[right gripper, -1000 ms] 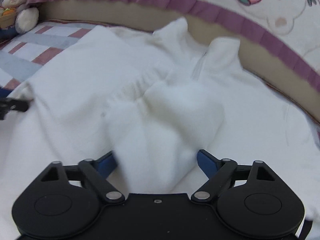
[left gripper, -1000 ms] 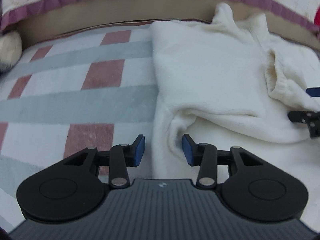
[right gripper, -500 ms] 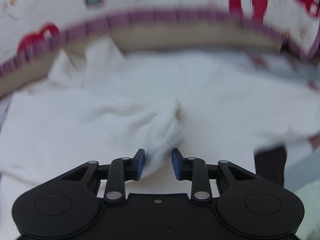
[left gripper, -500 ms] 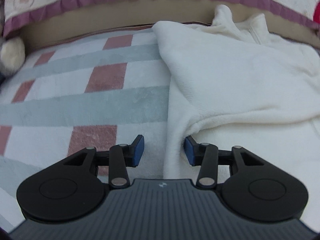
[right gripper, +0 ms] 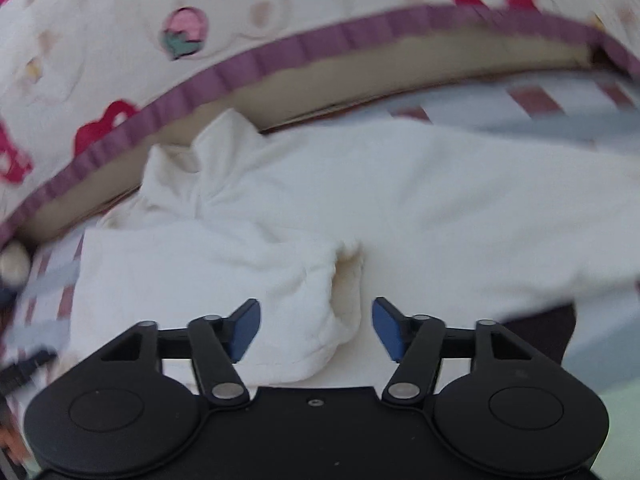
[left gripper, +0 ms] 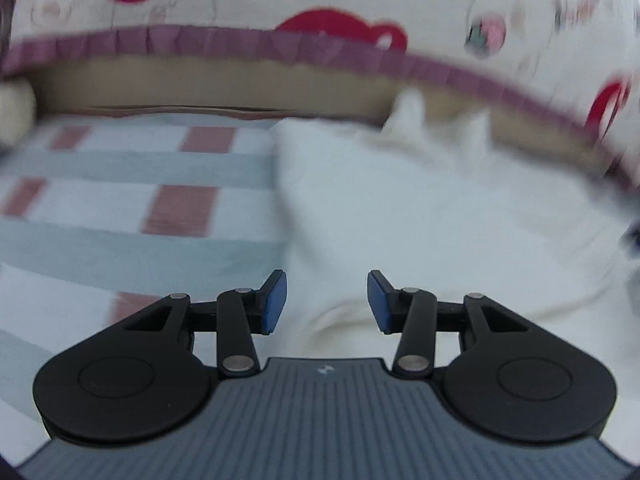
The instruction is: Fold clothes
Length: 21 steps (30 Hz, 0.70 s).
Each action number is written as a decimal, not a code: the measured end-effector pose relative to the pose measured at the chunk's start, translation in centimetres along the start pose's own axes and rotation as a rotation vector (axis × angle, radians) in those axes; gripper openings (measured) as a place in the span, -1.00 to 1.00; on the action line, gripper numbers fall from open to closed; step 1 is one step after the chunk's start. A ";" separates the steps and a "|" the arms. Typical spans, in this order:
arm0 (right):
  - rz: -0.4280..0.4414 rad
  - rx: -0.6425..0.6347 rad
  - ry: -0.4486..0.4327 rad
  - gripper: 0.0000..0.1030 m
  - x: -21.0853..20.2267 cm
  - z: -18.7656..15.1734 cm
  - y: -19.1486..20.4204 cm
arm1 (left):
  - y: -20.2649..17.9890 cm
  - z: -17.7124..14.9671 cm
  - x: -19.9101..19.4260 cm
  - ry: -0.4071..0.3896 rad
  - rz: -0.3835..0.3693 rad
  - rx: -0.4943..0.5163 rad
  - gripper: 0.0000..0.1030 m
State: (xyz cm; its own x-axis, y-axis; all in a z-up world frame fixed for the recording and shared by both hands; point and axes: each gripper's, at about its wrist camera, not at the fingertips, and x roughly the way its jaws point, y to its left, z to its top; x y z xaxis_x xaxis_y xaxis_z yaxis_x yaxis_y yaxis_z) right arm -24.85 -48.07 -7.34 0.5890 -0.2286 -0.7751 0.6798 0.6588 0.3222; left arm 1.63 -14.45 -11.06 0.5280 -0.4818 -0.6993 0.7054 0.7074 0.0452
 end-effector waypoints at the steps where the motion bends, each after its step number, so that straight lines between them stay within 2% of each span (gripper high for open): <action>1: 0.010 -0.015 0.003 0.32 0.4 0.3 0.0 | -0.2 0.5 -0.1 -0.012 -0.014 0.001 -0.15; 3: 0.031 -0.018 0.016 0.32 1.7 1.2 -0.1 | -0.5 1.4 -0.2 -0.036 -0.043 0.003 -0.07; 5: -0.018 0.010 0.086 0.33 3.6 2.0 -0.7 | -0.8 2.3 -0.2 -0.048 -0.065 0.003 0.00; 7: -0.088 0.047 0.172 0.37 5.7 2.7 -1.4 | -1.1 3.1 1.8 0.035 -0.032 -0.014 0.01; 9: -0.132 0.097 0.212 0.37 6.7 3.1 -2.3 | -1.5 3.9 3.8 0.118 0.001 -0.032 -0.02; 10: -0.117 0.112 0.207 0.37 6.7 3.2 -2.5 | -1.6 4.3 4.6 0.146 0.015 -0.032 0.00; 12: -0.047 0.104 0.169 0.37 6.2 3.2 -2.5 | -1.8 4.9 5.4 0.123 0.028 0.007 0.01; 15: -0.009 0.014 0.134 0.37 6.4 3.3 -1.7 | -0.5 5.6 7.7 0.124 0.062 -0.053 0.01; 18: 0.014 -0.061 0.112 0.37 8.2 3.0 -1.4 | -0.4 6.4 9.3 0.081 0.062 -0.026 0.01; 20: 0.048 -0.140 0.078 0.27 9.1 2.5 -0.8 | -0.6 7.0 10.1 0.046 0.051 0.006 0.07; 21: 0.045 -0.185 0.044 -0.07 9.4 2.0 -0.5 | -0.7 7.3 10.6 0.028 0.045 0.021 0.08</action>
State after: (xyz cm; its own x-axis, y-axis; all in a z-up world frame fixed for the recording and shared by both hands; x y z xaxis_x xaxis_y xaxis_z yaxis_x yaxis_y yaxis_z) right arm -18.76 -51.97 -13.63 0.5948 -0.1668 -0.7864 0.5586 0.7892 0.2551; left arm 10.14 -23.79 -13.31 0.5460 -0.4348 -0.7161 0.6914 0.7166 0.0920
